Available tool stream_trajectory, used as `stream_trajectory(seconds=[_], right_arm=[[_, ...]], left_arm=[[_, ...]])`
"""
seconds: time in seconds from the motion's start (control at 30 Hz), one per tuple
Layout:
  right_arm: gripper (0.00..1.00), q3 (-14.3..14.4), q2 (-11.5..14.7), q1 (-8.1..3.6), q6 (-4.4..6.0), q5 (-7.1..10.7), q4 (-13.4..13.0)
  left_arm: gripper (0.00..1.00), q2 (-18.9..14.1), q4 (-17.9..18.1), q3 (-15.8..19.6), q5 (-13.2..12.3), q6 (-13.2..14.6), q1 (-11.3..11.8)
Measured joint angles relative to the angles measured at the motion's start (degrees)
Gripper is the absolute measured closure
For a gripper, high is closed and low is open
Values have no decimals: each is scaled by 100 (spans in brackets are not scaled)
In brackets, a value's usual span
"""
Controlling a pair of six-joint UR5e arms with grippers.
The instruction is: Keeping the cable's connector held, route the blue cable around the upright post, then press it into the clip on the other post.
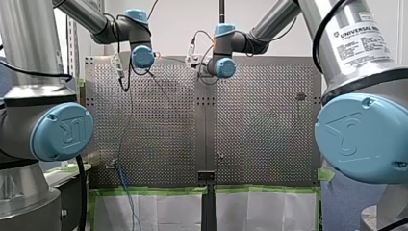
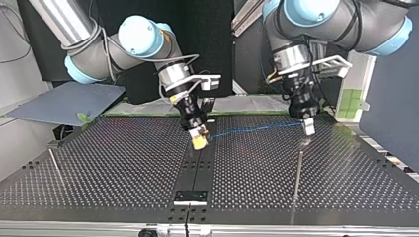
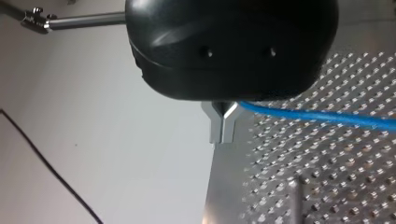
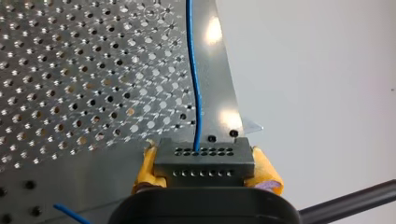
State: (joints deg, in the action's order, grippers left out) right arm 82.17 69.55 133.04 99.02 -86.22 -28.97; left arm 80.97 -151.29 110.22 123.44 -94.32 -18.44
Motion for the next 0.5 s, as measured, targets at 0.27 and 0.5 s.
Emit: stream_trajectory(seconds=[0.27,0.5], right_arm=[[100,-487,-306,9,5,55,117],[100,-806,-544,23,5,83,158]], left_arm=[[100,264,-180,-492,-125,-33,204],[100,372,-261,-886,-420,-118,523]])
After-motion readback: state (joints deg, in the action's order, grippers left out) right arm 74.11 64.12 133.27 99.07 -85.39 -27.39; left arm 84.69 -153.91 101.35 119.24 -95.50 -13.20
